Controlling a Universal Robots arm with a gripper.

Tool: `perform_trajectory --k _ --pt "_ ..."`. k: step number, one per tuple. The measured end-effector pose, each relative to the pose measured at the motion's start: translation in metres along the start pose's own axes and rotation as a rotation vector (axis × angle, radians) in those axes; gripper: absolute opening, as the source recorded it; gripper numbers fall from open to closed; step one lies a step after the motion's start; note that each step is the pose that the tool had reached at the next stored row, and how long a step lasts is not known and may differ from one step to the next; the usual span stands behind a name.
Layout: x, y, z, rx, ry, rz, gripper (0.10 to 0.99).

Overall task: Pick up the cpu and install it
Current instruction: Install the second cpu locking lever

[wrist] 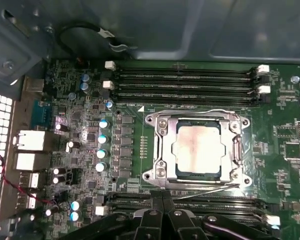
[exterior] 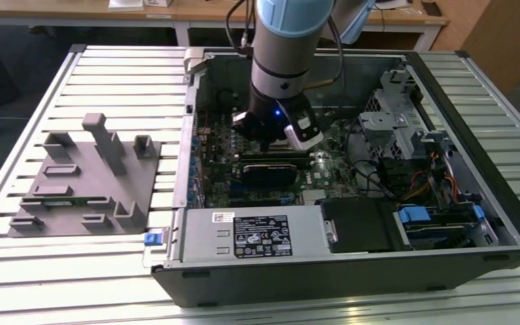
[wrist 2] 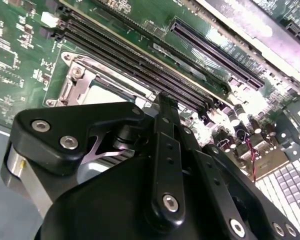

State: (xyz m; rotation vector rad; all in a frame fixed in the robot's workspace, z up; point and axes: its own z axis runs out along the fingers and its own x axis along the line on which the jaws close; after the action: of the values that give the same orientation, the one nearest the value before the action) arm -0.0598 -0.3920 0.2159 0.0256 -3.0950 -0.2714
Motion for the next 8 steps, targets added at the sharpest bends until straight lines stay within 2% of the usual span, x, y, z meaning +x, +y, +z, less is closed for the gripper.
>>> perform_trajectory --k 4,8 --pt "0.0009 -0.0011 0.0064 -0.005 0.0 0.0 0.106" --pt "0.0015 -0.0019 0.01 -0.02 -0.0003 -0.001 0.106"
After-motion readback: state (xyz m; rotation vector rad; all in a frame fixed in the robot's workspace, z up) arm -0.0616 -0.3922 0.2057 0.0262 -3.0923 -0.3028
